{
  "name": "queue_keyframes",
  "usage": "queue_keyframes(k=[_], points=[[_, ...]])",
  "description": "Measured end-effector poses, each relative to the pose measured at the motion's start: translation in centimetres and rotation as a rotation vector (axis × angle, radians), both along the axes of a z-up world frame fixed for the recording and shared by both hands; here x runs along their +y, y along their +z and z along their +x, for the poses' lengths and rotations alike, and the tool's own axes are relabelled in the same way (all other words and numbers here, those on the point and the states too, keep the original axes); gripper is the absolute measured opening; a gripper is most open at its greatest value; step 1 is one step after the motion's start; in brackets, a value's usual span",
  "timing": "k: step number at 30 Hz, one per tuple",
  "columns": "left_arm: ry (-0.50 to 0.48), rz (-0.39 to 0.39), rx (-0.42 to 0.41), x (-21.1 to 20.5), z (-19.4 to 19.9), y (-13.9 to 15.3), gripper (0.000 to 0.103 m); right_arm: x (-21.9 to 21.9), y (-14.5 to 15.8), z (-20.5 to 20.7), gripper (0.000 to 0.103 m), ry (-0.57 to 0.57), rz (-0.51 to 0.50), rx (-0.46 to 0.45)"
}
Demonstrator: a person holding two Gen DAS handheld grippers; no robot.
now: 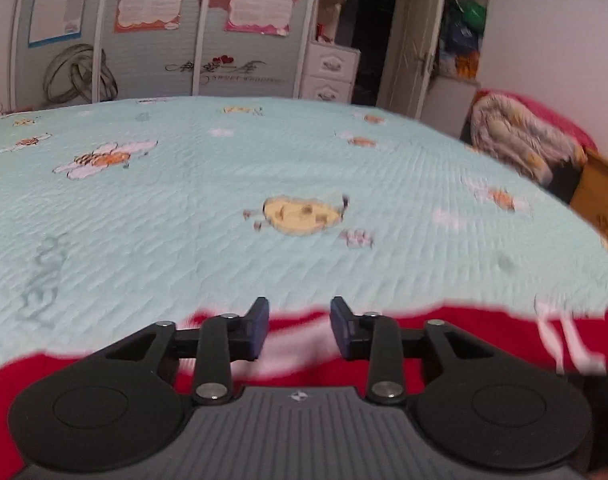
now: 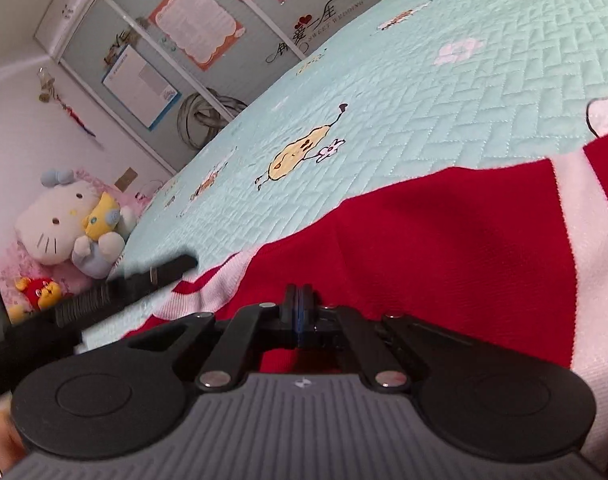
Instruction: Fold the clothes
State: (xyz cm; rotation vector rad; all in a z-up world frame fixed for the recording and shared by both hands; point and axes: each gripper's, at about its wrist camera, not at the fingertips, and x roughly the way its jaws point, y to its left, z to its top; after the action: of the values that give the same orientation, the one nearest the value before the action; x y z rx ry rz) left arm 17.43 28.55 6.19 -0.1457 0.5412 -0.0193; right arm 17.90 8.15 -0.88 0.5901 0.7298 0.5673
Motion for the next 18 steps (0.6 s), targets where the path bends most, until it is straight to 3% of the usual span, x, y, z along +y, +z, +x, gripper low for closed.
queue_keyframes(k=[3,6,8,10,11,12,14,18], points=[[0.067,-0.101,0.005,2.5,0.5,1.0,0.039,0.1,-0.2,-0.2,0.0,0.008,0.001,-0.002],[0.129,-0.35,-0.02,6.9,-1.8,1.0,0.037,0.2,-0.3,-0.3,0.0,0.012,0.014,0.0],[0.125,-0.436,-0.01,8.7,-3.3,-0.1,0.037,0.2,-0.4,-0.3,0.0,0.015,0.022,0.002],[0.152,-0.382,0.031,9.5,-4.2,-2.2,0.036,0.2,-0.4,-0.3,0.0,0.016,0.029,0.003],[0.159,-0.351,0.041,10.0,-4.6,-3.5,0.027,0.1,-0.4,-0.3,0.0,0.016,0.032,0.003],[0.161,-0.37,0.028,10.8,-5.0,-4.3,0.01,0.1,-0.4,-0.3,0.0,0.016,0.036,0.004],[0.202,-0.446,-0.021,12.4,-6.1,-5.1,0.009,0.0,-0.4,-0.3,0.0,0.015,0.043,0.004],[0.378,-0.527,-0.117,14.0,-9.0,-4.5,0.008,0.1,-0.5,-0.3,0.0,0.014,0.046,0.001]])
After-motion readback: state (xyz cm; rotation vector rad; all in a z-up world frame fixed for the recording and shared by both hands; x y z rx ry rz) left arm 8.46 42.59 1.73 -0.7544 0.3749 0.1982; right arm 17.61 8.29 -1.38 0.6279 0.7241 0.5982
